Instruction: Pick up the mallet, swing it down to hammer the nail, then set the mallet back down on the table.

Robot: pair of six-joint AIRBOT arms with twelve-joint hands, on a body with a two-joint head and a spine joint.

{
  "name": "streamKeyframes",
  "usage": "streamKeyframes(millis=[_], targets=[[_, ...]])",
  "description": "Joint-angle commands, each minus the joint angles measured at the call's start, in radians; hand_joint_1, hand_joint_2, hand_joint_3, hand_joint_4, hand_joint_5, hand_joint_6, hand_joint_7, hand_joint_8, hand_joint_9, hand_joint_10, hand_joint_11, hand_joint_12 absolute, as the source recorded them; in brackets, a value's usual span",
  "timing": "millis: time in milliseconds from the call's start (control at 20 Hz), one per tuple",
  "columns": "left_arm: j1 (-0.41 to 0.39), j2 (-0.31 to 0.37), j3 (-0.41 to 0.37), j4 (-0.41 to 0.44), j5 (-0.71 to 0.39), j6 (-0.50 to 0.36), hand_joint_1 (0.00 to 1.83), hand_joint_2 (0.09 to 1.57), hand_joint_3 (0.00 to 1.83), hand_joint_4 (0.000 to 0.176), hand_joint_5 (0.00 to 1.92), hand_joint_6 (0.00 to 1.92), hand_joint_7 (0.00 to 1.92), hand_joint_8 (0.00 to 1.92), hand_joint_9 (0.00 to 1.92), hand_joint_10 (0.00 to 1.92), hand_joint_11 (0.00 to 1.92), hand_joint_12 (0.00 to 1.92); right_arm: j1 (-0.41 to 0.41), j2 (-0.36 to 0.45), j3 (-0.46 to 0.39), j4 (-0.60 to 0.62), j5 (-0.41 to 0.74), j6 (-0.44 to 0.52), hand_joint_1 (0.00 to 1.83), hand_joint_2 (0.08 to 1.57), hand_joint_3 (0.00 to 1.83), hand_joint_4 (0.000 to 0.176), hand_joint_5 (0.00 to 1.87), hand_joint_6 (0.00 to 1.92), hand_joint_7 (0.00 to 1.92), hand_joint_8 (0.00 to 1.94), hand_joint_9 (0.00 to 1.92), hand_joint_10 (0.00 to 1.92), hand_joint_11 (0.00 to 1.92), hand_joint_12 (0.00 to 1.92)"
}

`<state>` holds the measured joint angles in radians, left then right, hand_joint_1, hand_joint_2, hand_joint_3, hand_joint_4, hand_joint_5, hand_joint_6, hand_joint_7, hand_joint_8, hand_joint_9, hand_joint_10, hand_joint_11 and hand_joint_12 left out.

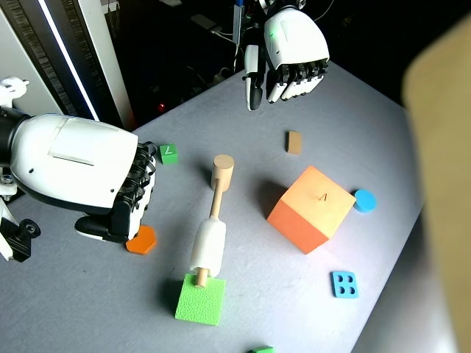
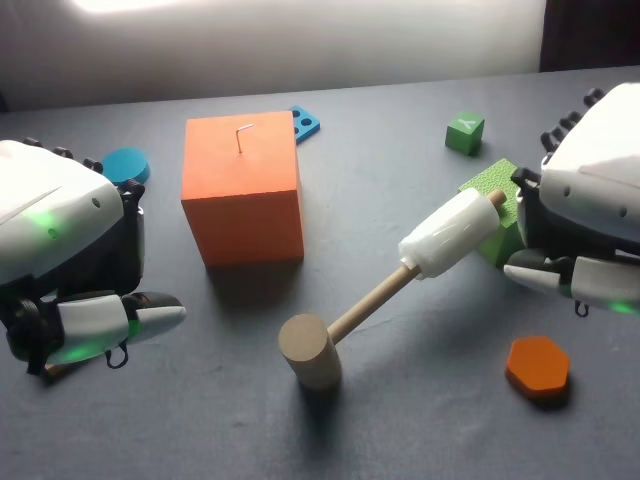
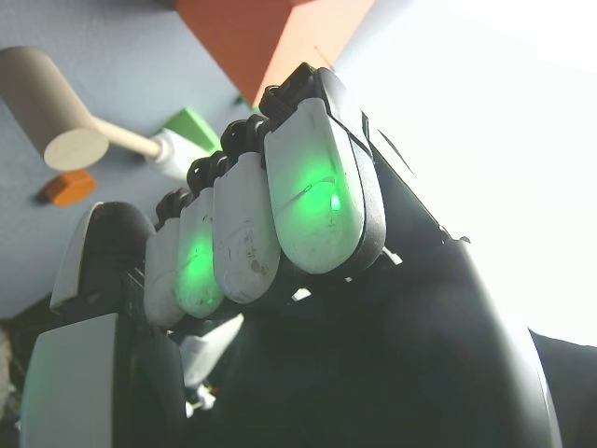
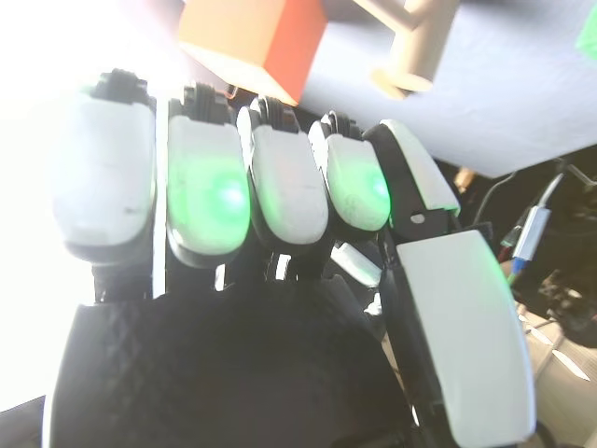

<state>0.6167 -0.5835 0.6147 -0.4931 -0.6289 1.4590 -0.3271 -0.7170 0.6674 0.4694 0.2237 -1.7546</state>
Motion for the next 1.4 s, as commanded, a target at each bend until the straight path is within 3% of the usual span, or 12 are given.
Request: streamKeyframes(millis=[0, 100, 400, 450, 750, 800, 850, 900, 950, 1000, 1050, 1350], targets=[[-0.011, -0.002, 0.002, 0.015, -0.108, 0.007, 0.0, 1.17, 0.14, 0.0, 0.0, 0.0, 0.0, 0.0, 0.0, 0.0, 0.0, 0.0, 0.012, 0.005, 0.0, -0.009, 0.093, -0.007, 0.01, 1.16, 0.11, 0.0, 0.07, 0.05, 0.09, 0.06, 0.08, 0.07, 0.0, 0.44], [-0.01, -0.001, 0.004, 0.015, -0.108, 0.009, 0.0, 1.23, 0.03, 0.0, 0.0, 0.0, 0.0, 0.0, 0.0, 0.0, 0.0, 0.0, 0.011, 0.005, 0.0, -0.009, 0.098, -0.007, 0.0, 1.2, 0.01, 0.0, 0.1, 0.01, 0.11, 0.01, 0.11, 0.01, 0.0, 0.44], [-0.01, 0.001, 0.012, 0.008, -0.127, 0.008, 0.0, 1.23, 0.02, 0.0, 0.0, 0.0, 0.0, 0.0, 0.0, 0.0, 0.0, 0.0, 0.008, 0.004, 0.001, -0.009, 0.119, -0.007, 0.0, 1.2, 0.0, 0.0, 0.09, 0.0, 0.1, 0.0, 0.11, 0.0, 0.0, 0.42], [0.035, 0.016, 0.046, 0.096, -0.127, -0.122, 0.0, 1.23, 0.01, 0.0, 0.0, 0.0, 0.0, 0.0, 0.0, 0.0, 0.0, 0.0, -0.012, -0.018, 0.029, -0.009, 0.123, -0.007, 0.0, 1.21, 0.0, 0.0, 0.09, 0.0, 0.11, 0.0, 0.11, 0.0, 0.0, 0.43], [0.057, 0.011, 0.137, 0.327, -0.132, -0.379, 0.0, 1.23, 0.01, 0.0, 0.0, 0.0, 0.0, 0.0, 0.0, 0.0, 0.0, 0.0, -0.013, -0.061, 0.079, -0.009, 0.079, 0.017, 0.0, 1.2, 0.0, 0.0, 0.08, 0.0, 0.11, 0.0, 0.12, 0.0, 0.0, 0.46], [0.063, 0.007, 0.153, 0.377, -0.142, -0.425, 0.0, 1.23, 0.01, 0.0, 0.0, 0.0, 0.0, 0.0, 0.0, 0.0, 0.0, 0.0, 0.002, -0.074, 0.099, -0.009, 0.035, 0.041, 0.15, 1.19, 0.0, 0.0, 0.08, 0.0, 0.1, 0.0, 0.11, 0.0, 0.0, 0.45], [0.068, 0.005, 0.165, 0.42, -0.148, -0.462, 0.0, 1.23, 0.01, 0.0, 0.0, 0.0, 0.0, 0.0, 0.0, 0.0, 0.0, 0.0, 0.014, -0.085, 0.118, -0.009, 0.005, 0.067, 0.15, 1.19, 0.0, 0.0, 0.08, 0.0, 0.1, 0.0, 0.11, 0.0, 0.0, 0.45], [0.083, -0.003, 0.191, 0.506, -0.16, -0.537, 0.0, 1.24, 0.01, 0.0, 0.0, 0.0, 0.0, 0.0, 0.0, 0.0, 0.0, 0.0, 0.043, -0.113, 0.158, -0.009, -0.066, 0.094, 0.52, 1.07, 0.0, 0.0, 0.04, 0.0, 0.05, 0.0, 0.07, 0.0, 0.0, 0.39], [0.088, -0.007, 0.201, 0.53, -0.164, -0.559, 0.0, 1.24, 0.01, 0.0, 0.0, 0.0, 0.0, 0.0, 0.0, 0.0, 0.0, 0.0, 0.054, -0.123, 0.171, -0.009, -0.089, 0.094, 0.52, 1.07, 0.0, 0.0, 0.04, 0.0, 0.05, 0.0, 0.07, 0.0, 0.0, 0.39], [0.097, -0.014, 0.213, 0.563, -0.172, -0.591, 0.0, 1.23, 0.01, 0.0, 0.0, 0.0, 0.0, 0.0, 0.0, 0.0, 0.0, 0.0, 0.068, -0.137, 0.187, -0.008, -0.117, 0.094, 0.86, 0.99, 0.0, 0.0, 0.01, 0.0, 0.0, 0.0, 0.01, 0.0, 0.0, 0.26], [0.108, -0.023, 0.226, 0.584, -0.183, -0.615, 0.0, 1.24, 0.01, 0.0, 0.0, 0.0, 0.0, 0.0, 0.0, 0.0, 0.0, 0.0, 0.079, -0.147, 0.197, -0.008, -0.136, 0.086, 0.99, 0.92, 0.0, 0.0, 0.03, 0.0, 0.0, 0.0, 0.01, 0.0, 0.0, 0.33], [0.15, -0.067, 0.26, 0.592, -0.192, -0.637, 0.0, 1.24, 0.01, 0.0, 0.0, 0.0, 0.0, 0.0, 0.0, 0.0, 0.0, 0.0, 0.152, -0.203, 0.258, -0.008, -0.314, 0.12, 1.04, 0.83, 0.0, 0.0, 0.04, 0.0, 0.0, 0.0, 0.06, 0.01, 0.0, 0.58]])
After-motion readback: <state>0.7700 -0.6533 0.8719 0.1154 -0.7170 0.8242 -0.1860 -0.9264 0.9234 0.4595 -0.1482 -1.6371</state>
